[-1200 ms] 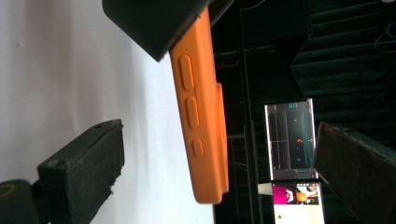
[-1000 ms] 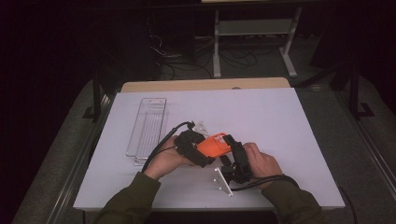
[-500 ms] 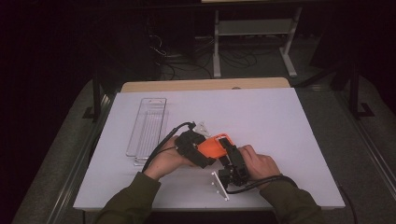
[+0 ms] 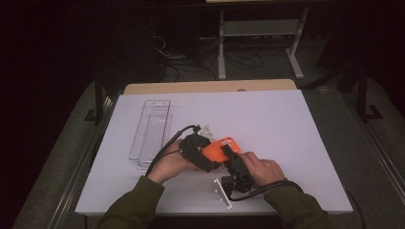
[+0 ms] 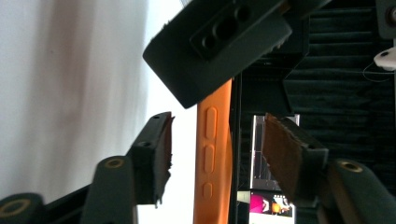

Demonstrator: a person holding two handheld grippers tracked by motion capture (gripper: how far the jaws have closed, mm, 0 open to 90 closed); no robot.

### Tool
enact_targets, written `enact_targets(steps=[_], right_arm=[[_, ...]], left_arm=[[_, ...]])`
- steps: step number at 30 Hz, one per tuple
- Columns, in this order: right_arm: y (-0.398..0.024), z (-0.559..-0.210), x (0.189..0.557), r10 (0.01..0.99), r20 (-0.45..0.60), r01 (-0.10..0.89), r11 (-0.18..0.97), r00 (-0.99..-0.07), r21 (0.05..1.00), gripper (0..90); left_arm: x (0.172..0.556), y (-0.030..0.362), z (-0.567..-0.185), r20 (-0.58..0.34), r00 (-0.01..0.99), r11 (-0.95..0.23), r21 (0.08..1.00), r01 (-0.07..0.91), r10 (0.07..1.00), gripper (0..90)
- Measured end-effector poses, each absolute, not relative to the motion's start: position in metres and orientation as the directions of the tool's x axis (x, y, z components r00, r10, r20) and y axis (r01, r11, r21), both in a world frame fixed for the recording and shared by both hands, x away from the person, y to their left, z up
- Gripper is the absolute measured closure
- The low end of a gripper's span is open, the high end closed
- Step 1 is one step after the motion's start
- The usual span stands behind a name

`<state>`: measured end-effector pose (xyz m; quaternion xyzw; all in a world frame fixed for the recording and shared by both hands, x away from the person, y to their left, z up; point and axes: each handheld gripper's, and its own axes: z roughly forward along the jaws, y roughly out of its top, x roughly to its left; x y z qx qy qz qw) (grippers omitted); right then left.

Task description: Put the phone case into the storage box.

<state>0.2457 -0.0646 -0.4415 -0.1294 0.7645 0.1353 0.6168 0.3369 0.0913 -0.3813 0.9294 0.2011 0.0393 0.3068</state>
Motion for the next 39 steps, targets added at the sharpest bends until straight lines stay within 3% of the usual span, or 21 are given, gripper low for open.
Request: enact_targets(steps=[18,39], right_arm=[[-0.0633,-0.4412,0.2428,-0.068,-0.977,-0.389,0.921,-0.201,0.016,62.9],[-0.0623,-0.4401,0.2409,-0.078,-0.974,-0.399,0.917,-0.214,0.014,73.8]], left_arm=[[0.3355,0.0893,-0.382,-0.054,0.916,-0.728,0.589,0.351,0.398,15.6],[0.3354,0.089,-0.381,-0.064,0.921,-0.731,0.589,0.345,0.383,15.6]])
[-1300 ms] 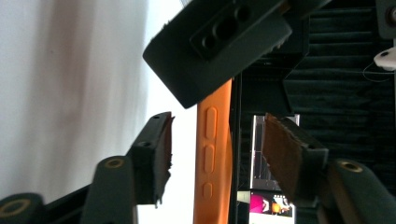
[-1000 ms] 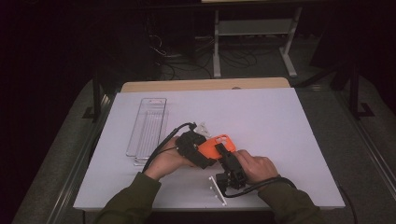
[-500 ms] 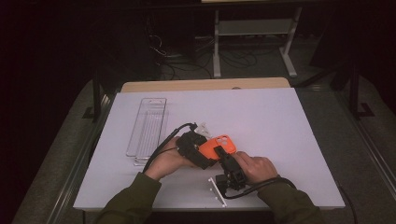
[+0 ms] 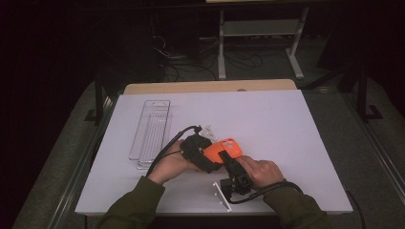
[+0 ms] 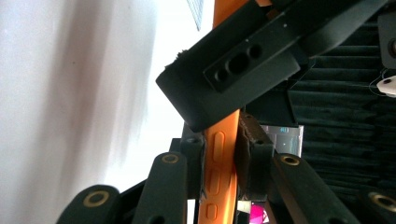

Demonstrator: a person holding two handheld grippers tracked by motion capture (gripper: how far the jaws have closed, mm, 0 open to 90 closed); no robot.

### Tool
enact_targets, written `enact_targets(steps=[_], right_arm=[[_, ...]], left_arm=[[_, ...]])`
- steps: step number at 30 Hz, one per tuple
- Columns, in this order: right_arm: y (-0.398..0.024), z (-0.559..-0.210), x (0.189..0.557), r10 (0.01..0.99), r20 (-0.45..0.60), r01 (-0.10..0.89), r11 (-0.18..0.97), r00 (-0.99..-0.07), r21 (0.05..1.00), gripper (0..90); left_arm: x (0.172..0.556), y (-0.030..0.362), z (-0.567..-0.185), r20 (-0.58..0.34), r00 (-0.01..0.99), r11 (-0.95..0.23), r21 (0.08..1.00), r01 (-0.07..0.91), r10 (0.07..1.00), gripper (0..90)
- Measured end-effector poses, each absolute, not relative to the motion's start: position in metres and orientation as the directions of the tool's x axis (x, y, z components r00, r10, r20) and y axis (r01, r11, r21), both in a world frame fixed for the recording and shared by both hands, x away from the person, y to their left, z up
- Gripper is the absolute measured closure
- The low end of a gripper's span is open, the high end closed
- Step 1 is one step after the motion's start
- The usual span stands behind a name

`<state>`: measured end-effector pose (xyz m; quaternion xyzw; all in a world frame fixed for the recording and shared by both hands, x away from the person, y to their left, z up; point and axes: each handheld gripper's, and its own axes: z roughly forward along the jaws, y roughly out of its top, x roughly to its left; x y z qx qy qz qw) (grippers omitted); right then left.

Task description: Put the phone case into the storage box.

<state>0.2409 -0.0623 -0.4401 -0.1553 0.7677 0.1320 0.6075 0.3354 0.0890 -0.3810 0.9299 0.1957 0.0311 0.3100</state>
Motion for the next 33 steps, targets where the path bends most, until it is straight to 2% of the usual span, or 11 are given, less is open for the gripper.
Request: enact_targets(steps=[11,32,33], right_arm=[[-0.0627,-0.4382,0.2397,-0.062,-0.979,-0.402,0.915,-0.194,0.021,79.3],[-0.0637,-0.4351,0.2392,-0.045,-0.979,-0.404,0.914,-0.197,0.039,81.5],[-0.0631,-0.4369,0.2392,-0.018,-0.98,-0.406,0.912,-0.198,0.065,81.5]], left_arm=[[0.3355,0.0901,-0.3807,-0.116,0.916,-0.694,0.617,0.37,0.385,15.3],[0.3353,0.094,-0.3781,-0.142,0.926,-0.682,0.64,0.355,0.349,13.2],[0.3353,0.0947,-0.3772,-0.143,0.927,-0.683,0.639,0.353,0.346,13.1]])
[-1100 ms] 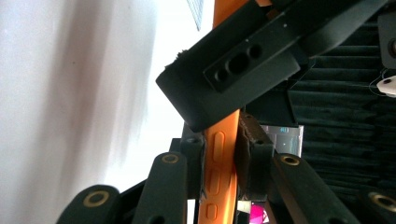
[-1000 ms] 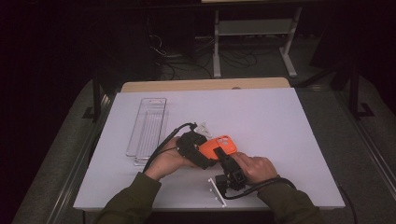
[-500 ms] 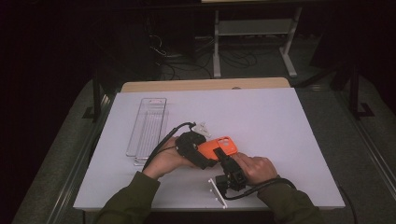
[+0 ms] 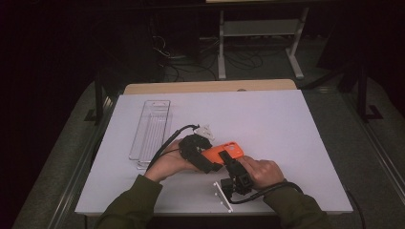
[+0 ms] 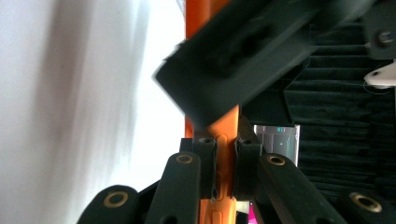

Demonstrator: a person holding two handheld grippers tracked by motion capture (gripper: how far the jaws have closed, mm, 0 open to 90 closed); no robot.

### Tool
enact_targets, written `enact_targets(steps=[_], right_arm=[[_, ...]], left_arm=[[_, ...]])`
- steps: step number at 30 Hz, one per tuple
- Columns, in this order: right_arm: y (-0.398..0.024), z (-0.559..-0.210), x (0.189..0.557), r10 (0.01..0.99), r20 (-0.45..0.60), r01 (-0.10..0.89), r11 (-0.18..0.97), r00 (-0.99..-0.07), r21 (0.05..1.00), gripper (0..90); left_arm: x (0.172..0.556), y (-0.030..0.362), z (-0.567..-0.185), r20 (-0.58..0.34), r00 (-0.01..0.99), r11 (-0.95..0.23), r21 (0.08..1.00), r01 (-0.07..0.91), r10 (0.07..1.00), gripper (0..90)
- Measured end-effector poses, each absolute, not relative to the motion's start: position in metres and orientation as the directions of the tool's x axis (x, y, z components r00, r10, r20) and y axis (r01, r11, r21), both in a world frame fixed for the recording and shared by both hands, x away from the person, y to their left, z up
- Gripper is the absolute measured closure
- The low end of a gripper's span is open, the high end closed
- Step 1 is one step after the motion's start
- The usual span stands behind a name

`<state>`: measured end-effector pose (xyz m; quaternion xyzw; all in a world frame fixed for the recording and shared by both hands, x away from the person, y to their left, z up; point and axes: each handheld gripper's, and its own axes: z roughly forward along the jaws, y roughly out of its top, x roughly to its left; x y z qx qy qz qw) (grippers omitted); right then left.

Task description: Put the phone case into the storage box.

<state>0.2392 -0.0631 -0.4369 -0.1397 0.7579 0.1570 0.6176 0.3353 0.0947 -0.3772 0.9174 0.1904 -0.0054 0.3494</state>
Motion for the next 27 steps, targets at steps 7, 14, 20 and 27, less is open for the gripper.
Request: enact_targets(steps=[7,14,20,27], right_arm=[[-0.063,-0.436,0.24,-0.023,-0.976,-0.397,0.916,-0.217,0.066,81.3],[-0.065,-0.436,0.242,-0.027,-0.976,-0.393,0.917,-0.218,0.063,81.1],[-0.067,-0.435,0.245,-0.009,-0.973,-0.378,0.922,-0.232,0.082,80.9],[-0.073,-0.434,0.251,0.02,-0.973,-0.362,0.926,-0.231,0.105,80.9]], left_arm=[[0.336,0.099,-0.374,-0.142,0.931,-0.674,0.654,0.343,0.335,11.6],[0.337,0.105,-0.37,-0.14,0.937,-0.673,0.662,0.33,0.321,8.2],[0.337,0.109,-0.368,-0.128,0.939,-0.676,0.664,0.32,0.319,2.6],[0.34,0.119,-0.365,-0.127,0.935,-0.66,0.677,0.327,0.332,2.6]])
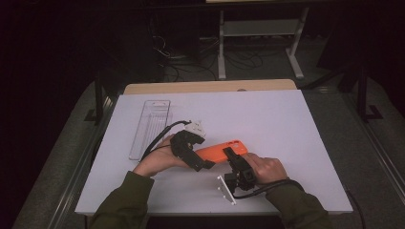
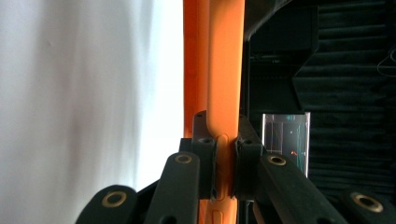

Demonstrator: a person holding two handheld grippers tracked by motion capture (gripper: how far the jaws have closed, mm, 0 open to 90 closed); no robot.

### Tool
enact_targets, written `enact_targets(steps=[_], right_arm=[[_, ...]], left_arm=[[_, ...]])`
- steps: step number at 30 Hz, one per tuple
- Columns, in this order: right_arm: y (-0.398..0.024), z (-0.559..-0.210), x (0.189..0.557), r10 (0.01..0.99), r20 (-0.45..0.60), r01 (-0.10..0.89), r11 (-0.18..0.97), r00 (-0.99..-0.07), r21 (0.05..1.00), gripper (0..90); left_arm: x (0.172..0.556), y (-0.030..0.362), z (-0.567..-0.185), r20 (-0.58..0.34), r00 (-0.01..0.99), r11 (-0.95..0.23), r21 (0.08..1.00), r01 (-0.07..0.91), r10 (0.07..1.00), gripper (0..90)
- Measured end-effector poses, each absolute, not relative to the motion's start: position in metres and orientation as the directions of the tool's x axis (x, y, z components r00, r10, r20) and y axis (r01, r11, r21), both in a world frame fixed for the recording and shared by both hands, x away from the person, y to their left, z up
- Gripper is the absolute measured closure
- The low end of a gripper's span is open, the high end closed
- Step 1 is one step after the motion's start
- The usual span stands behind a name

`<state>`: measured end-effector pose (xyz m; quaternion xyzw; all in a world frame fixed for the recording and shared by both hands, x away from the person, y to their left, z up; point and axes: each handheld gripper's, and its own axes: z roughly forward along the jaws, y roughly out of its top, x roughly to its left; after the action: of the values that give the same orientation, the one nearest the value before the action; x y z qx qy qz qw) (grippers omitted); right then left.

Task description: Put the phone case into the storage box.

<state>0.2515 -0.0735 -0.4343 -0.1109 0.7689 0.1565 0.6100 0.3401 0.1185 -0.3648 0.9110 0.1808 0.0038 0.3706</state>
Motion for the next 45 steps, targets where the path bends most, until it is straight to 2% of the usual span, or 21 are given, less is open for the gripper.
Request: enact_targets(steps=[18,23,29,32,45], right_arm=[[-0.093,-0.428,0.266,0.063,-0.953,-0.278,0.949,-0.295,0.149,80.7],[-0.098,-0.425,0.269,0.074,-0.952,-0.27,0.95,-0.297,0.158,80.7],[-0.101,-0.425,0.271,0.106,-0.947,-0.247,0.951,-0.305,0.186,80.6],[-0.103,-0.425,0.271,0.121,-0.944,-0.242,0.95,-0.306,0.2,80.6],[-0.106,-0.422,0.271,0.146,-0.937,-0.226,0.948,-0.316,0.224,80.5]], left_arm=[[0.347,0.152,-0.364,-0.103,0.907,-0.632,0.685,0.362,0.408,1.5],[0.341,0.154,-0.37,-0.054,0.901,-0.629,0.698,0.342,0.43,1.5],[0.34,0.158,-0.378,-0.021,0.913,-0.627,0.72,0.297,0.407,1.5],[0.343,0.161,-0.379,-0.049,0.911,-0.597,0.741,0.307,0.409,1.5],[0.349,0.162,-0.388,-0.04,0.915,-0.541,0.796,0.272,0.401,1.5]])
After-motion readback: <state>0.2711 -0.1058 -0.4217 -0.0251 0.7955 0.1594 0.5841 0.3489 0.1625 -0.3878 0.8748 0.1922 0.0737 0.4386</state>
